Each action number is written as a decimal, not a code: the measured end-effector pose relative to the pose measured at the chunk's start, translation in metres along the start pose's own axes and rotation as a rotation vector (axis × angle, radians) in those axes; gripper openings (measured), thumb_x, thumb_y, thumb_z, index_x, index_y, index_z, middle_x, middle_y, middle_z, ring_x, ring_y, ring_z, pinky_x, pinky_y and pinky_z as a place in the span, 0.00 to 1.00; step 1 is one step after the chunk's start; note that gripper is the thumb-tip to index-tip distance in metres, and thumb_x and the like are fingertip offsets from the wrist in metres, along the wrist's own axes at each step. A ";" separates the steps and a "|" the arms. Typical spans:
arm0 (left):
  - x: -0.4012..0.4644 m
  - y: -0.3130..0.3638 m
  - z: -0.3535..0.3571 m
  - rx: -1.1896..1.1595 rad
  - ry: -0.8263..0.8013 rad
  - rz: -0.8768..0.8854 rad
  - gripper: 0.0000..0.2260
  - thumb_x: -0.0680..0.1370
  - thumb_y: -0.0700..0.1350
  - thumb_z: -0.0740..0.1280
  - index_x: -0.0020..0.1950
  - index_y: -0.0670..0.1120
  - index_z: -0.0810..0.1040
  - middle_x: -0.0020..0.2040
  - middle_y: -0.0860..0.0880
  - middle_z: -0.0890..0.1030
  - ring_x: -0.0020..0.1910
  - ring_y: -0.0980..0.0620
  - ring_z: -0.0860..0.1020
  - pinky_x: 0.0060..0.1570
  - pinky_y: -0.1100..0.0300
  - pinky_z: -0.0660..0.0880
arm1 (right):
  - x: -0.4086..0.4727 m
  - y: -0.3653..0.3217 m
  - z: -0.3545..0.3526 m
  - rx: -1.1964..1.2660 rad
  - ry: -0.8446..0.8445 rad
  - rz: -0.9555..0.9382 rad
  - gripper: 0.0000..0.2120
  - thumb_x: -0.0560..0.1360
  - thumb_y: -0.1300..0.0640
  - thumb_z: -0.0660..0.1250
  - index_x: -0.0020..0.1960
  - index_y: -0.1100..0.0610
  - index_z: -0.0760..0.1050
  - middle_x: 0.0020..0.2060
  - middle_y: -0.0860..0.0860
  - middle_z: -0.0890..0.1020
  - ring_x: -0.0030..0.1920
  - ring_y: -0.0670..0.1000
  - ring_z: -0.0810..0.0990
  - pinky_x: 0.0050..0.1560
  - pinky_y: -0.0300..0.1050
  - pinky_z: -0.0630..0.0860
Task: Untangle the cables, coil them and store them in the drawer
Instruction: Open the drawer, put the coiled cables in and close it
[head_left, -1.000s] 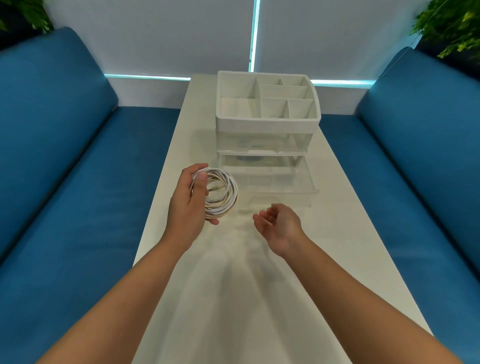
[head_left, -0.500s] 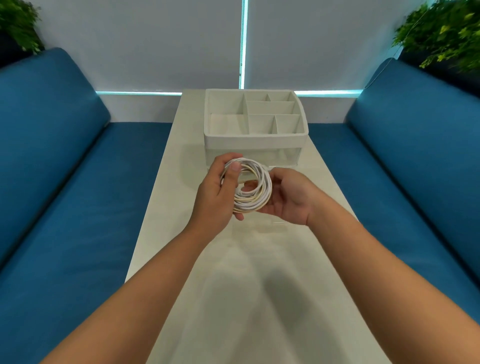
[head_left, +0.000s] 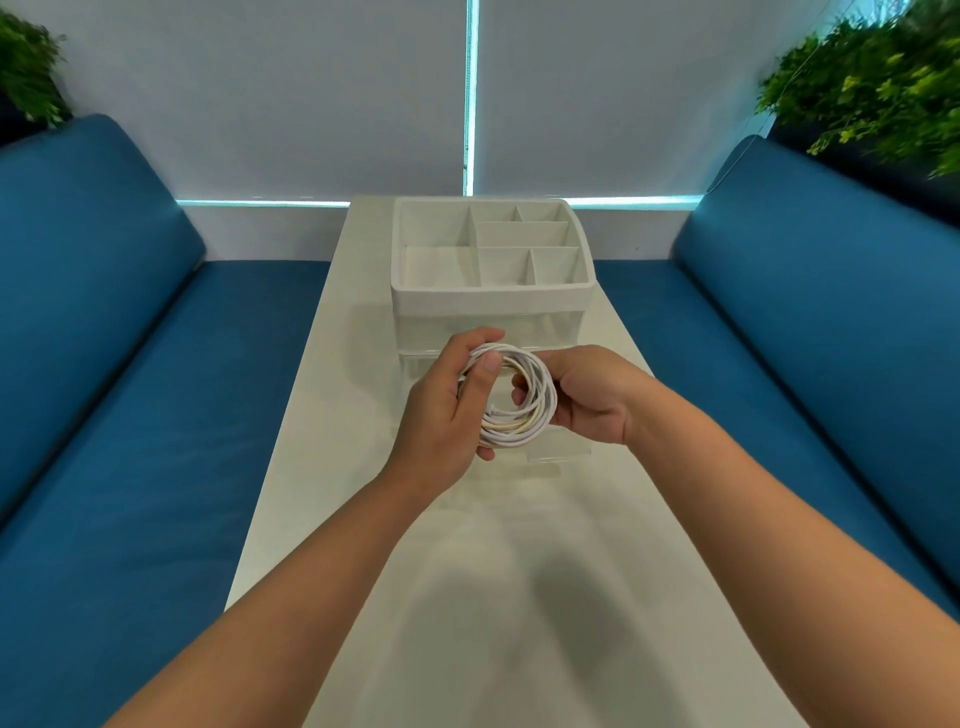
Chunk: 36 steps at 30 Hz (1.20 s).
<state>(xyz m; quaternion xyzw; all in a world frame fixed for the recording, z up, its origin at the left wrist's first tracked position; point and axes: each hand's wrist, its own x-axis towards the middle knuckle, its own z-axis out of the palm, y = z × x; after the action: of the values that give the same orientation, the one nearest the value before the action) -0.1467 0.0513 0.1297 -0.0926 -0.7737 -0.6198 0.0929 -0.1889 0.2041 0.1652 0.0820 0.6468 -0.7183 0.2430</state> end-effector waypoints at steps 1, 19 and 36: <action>0.000 0.000 0.000 -0.001 0.002 0.002 0.10 0.83 0.49 0.59 0.63 0.55 0.74 0.39 0.66 0.78 0.32 0.56 0.79 0.25 0.53 0.80 | 0.001 0.000 0.001 0.017 0.015 -0.001 0.09 0.79 0.65 0.62 0.46 0.63 0.80 0.32 0.54 0.78 0.31 0.48 0.77 0.36 0.40 0.78; 0.053 -0.045 0.014 0.246 0.019 -0.174 0.13 0.84 0.53 0.55 0.62 0.50 0.73 0.49 0.47 0.78 0.34 0.49 0.79 0.23 0.56 0.78 | 0.056 -0.006 -0.005 -0.159 -0.010 0.099 0.08 0.77 0.59 0.60 0.48 0.62 0.76 0.37 0.56 0.78 0.37 0.52 0.77 0.46 0.48 0.77; 0.104 -0.085 0.011 0.461 -0.553 -0.486 0.23 0.84 0.45 0.57 0.79 0.52 0.57 0.74 0.42 0.56 0.55 0.45 0.78 0.48 0.55 0.81 | 0.114 0.041 -0.032 -0.692 0.225 -0.047 0.10 0.74 0.67 0.68 0.55 0.66 0.80 0.40 0.58 0.81 0.39 0.53 0.78 0.46 0.48 0.76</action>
<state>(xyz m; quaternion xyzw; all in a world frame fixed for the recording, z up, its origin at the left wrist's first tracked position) -0.2693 0.0471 0.0741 -0.0469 -0.8869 -0.3865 -0.2485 -0.2757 0.2056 0.0751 0.0584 0.8760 -0.4487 0.1673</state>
